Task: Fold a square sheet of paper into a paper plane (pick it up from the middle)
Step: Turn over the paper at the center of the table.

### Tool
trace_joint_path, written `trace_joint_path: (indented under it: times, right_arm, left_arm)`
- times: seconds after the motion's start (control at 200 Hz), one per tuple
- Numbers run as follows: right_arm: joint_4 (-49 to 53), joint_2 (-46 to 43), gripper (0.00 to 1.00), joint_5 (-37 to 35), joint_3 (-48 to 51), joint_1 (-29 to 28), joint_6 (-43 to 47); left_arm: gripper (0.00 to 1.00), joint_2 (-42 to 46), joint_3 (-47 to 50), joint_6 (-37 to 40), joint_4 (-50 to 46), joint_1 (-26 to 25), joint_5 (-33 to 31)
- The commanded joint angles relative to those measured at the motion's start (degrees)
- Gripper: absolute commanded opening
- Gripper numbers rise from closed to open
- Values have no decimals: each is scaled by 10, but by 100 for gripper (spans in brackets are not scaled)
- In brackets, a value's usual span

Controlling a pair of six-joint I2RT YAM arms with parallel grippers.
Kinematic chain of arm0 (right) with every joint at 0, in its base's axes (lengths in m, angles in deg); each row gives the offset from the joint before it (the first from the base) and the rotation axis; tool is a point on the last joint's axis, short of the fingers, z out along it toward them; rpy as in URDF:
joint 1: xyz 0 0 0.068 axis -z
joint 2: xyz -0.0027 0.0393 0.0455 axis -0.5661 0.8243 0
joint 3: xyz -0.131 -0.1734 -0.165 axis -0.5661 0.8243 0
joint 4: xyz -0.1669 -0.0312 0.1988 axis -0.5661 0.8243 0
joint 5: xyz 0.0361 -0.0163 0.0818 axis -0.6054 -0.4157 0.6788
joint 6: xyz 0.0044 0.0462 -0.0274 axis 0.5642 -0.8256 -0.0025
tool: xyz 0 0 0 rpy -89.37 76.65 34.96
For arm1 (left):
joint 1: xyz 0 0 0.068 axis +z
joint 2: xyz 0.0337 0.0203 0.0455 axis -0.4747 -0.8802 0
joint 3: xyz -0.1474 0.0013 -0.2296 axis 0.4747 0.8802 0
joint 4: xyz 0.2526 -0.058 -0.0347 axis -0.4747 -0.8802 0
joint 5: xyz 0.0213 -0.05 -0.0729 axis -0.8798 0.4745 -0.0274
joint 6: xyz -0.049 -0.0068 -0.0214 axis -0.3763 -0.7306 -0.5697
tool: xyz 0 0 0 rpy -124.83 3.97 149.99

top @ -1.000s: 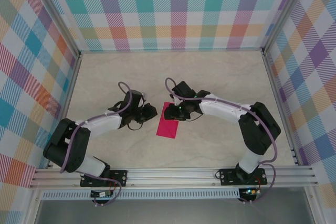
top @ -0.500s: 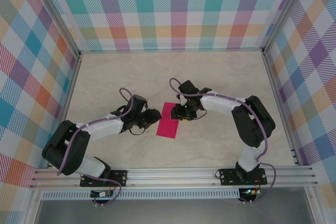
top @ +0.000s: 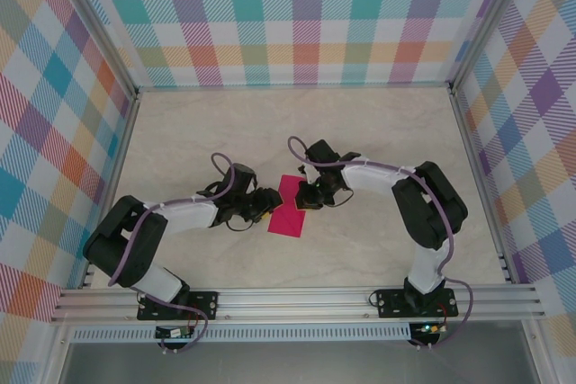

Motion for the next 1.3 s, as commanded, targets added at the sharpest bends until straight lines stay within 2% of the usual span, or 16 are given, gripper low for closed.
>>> trace_joint_path:
  times: [0.0, 0.27, 0.455, 0.635, 0.805, 0.985, 1.075, 1.295]
  right_arm:
    - [-19, -15, 3, 23, 23, 13, -7]
    - [-25, -25, 4, 23, 39, 23, -18]
    - [-19, -23, 4, 28, 33, 24, -17]
    - [-15, -14, 4, 27, 29, 24, -20]
    - [-13, -8, 4, 26, 25, 24, -20]
    - [-12, -6, 5, 27, 22, 24, -21]
    - [-10, -5, 5, 27, 22, 25, -20]
    - [-12, -7, 5, 30, 25, 25, -25]
  left_arm:
    - [46, -11, 2, 2, 26, -12, 23]
    - [44, -33, -31, 57, -8, -25, 0]
    - [44, -38, -28, 74, 51, -36, 20]
    - [39, 8, 8, 79, 71, -39, -30]
    - [41, 52, 45, 84, 108, -40, -37]
    - [45, 24, 13, 116, 73, -40, -3]
    - [45, -4, 5, 117, 94, -41, 23]
    - [37, -54, -28, 137, 92, -43, 45]
